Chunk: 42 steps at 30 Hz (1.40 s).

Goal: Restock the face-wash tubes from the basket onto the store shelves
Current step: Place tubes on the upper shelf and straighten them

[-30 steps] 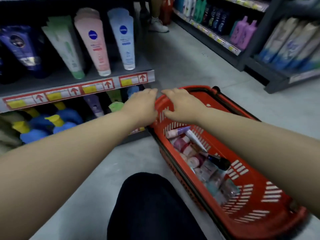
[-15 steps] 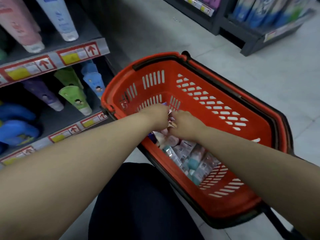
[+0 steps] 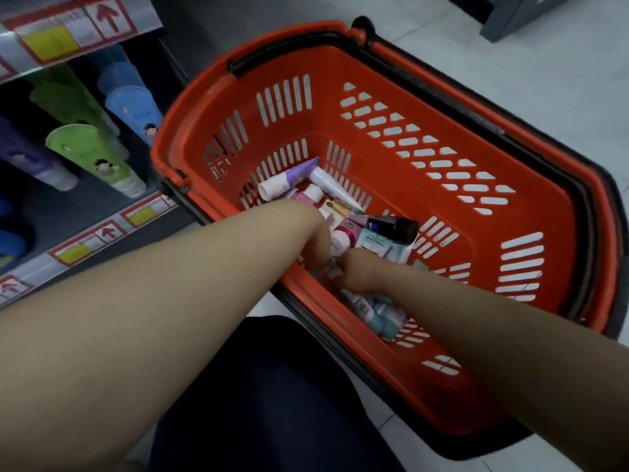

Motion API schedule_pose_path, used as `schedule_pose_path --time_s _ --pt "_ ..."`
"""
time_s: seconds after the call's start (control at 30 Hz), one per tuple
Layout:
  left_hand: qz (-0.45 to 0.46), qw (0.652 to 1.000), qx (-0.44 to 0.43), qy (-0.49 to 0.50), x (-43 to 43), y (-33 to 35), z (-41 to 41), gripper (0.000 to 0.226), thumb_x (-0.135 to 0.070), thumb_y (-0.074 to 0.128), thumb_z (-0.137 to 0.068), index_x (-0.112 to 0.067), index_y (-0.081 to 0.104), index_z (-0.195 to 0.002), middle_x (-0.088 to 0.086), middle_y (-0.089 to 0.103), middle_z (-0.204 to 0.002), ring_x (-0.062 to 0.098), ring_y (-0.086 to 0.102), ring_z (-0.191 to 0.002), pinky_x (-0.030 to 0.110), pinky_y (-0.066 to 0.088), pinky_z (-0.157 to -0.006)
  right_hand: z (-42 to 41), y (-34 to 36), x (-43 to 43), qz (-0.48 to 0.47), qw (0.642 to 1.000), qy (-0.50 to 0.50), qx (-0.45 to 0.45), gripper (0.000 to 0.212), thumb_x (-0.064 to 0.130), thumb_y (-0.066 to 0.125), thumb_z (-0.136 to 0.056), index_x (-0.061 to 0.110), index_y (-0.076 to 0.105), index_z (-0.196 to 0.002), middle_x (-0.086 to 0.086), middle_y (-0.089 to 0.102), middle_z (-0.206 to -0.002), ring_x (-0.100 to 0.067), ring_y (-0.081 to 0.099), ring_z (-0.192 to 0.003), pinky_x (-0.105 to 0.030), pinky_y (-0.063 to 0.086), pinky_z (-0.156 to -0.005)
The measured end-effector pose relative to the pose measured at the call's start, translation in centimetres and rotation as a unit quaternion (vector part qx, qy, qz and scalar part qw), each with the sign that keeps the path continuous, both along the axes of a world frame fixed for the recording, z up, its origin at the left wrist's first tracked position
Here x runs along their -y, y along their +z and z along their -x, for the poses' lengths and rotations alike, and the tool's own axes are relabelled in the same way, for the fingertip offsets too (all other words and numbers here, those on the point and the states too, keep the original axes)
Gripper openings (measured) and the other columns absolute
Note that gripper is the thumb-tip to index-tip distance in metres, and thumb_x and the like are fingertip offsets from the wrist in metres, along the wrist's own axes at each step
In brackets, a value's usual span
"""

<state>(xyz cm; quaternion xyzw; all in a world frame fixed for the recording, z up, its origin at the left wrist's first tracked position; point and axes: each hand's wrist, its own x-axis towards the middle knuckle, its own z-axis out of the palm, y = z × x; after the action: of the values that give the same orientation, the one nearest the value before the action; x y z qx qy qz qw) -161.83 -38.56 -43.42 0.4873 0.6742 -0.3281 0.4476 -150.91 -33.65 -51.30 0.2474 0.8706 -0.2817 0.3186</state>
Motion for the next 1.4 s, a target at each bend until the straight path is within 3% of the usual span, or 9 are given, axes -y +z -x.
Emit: schedule_pose_path --time_s 0.2,0.37,0.47,0.6,0.8,0.97,1.07,1.17,1.4 --pt "-0.073 0.984 0.047 0.156 0.1 0.9 -0.1 0.041 -0.042 0.040 -0.098 -0.005 0.053 -0.109 0.009 0.061 -0.089 0.019 0.055 -0.069 0.026 0.043 -0.061 1.3 2.3 -1.7 0.049 0.967 -0.212 -0.132 0.030 0.035 0.056 -0.091 0.008 0.063 -0.079 -0.009 0.064 -0.079 -0.023 0.061 -0.071 -0.030 0.048 -0.058" --pt "-0.149 0.909 0.145 0.362 0.5 0.9 0.5 0.045 -0.057 0.048 -0.090 -0.016 0.051 -0.107 0.007 0.063 -0.110 0.024 0.066 -0.087 0.032 0.052 -0.072 2.3 4.7 -2.7 0.376 0.733 -0.529 -0.206 0.034 0.038 0.054 -0.094 0.005 0.064 -0.091 -0.007 0.064 -0.074 -0.014 0.060 -0.061 -0.024 0.050 -0.051" --pt "-0.210 0.854 0.187 0.438 0.7 1.1 1.1 0.026 -0.035 0.057 -0.091 -0.019 0.056 -0.112 0.002 0.065 -0.111 0.017 0.063 -0.083 0.041 0.050 -0.089 2.8 5.6 -2.7 0.425 0.672 -0.554 -0.246 0.023 0.023 0.048 -0.098 0.009 0.059 -0.084 0.000 0.051 -0.064 -0.005 0.047 -0.049 -0.018 0.046 -0.043" --pt "-0.197 0.834 0.194 0.477 1.0 1.3 1.0 0.037 -0.040 0.058 -0.091 -0.020 0.056 -0.121 0.002 0.062 -0.115 0.017 0.060 -0.094 0.050 0.044 -0.098 3.0 5.9 -3.0 0.415 0.677 -0.561 -0.235 0.011 0.010 0.055 -0.094 0.007 0.057 -0.083 -0.002 0.052 -0.060 -0.004 0.051 -0.041 -0.018 0.047 -0.039" --pt "-0.236 0.755 0.225 0.568 0.8 2.2 1.0 0.018 -0.028 0.046 -0.099 -0.019 0.053 -0.113 0.001 0.063 -0.105 0.022 0.062 -0.096 0.041 0.046 -0.091 2.6 6.4 -3.8 0.337 0.779 -0.492 -0.191 0.015 0.033 0.062 -0.090 0.018 0.061 -0.087 0.008 0.060 -0.056 -0.004 0.054 -0.047 -0.020 0.049 -0.053" --pt "-0.319 0.637 0.243 0.659 1.7 3.3 1.1 0.011 -0.015 0.050 -0.098 -0.016 0.054 -0.107 -0.001 0.061 -0.084 0.014 0.061 -0.072 0.036 0.050 -0.086 2.8 7.8 -3.3 0.469 0.716 -0.477 -0.200 0.034 0.035 0.049 -0.096 0.014 0.060 -0.120 -0.010 0.068 -0.101 -0.021 0.063 -0.086 -0.040 0.054 -0.074" --pt "-0.358 0.580 0.247 0.689 2.9 4.5 1.3 0.015 -0.011 0.046 -0.098 -0.016 0.053 -0.111 -0.001 0.061 -0.084 0.013 0.060 -0.069 0.027 0.051 -0.067 3.2 9.3 -2.7 0.487 0.711 -0.459 -0.216 0.032 0.030 0.045 -0.099 0.014 0.058 -0.123 -0.008 0.068 -0.097 -0.019 0.065 -0.079 -0.035 0.057 -0.058" --pt "-0.402 0.503 0.264 0.718 4.1 5.8 1.9 0.016 -0.009 0.045 -0.099 -0.010 0.056 -0.110 0.007 0.063 -0.094 0.018 0.061 -0.079 0.034 0.053 -0.079 4.1 10.8 -1.9 0.500 0.704 -0.451 -0.226 0.030 0.028 0.047 -0.099 0.012 0.059 -0.121 -0.007 0.068 -0.095 -0.017 0.066 -0.075 -0.031 0.056 -0.054" --pt "-0.500 0.406 0.296 0.705 8.4 9.4 3.5 0.016 -0.011 0.047 -0.098 -0.009 0.062 -0.102 0.000 0.067 -0.078 0.008 0.063 -0.066 0.027 0.055 -0.072 7.2 14.9 1.3 0.533 0.702 -0.395 -0.260 0.028 0.024 0.046 -0.098 0.011 0.058 -0.120 -0.007 0.068 -0.101 -0.016 0.066 -0.086 -0.033 0.059 -0.073"
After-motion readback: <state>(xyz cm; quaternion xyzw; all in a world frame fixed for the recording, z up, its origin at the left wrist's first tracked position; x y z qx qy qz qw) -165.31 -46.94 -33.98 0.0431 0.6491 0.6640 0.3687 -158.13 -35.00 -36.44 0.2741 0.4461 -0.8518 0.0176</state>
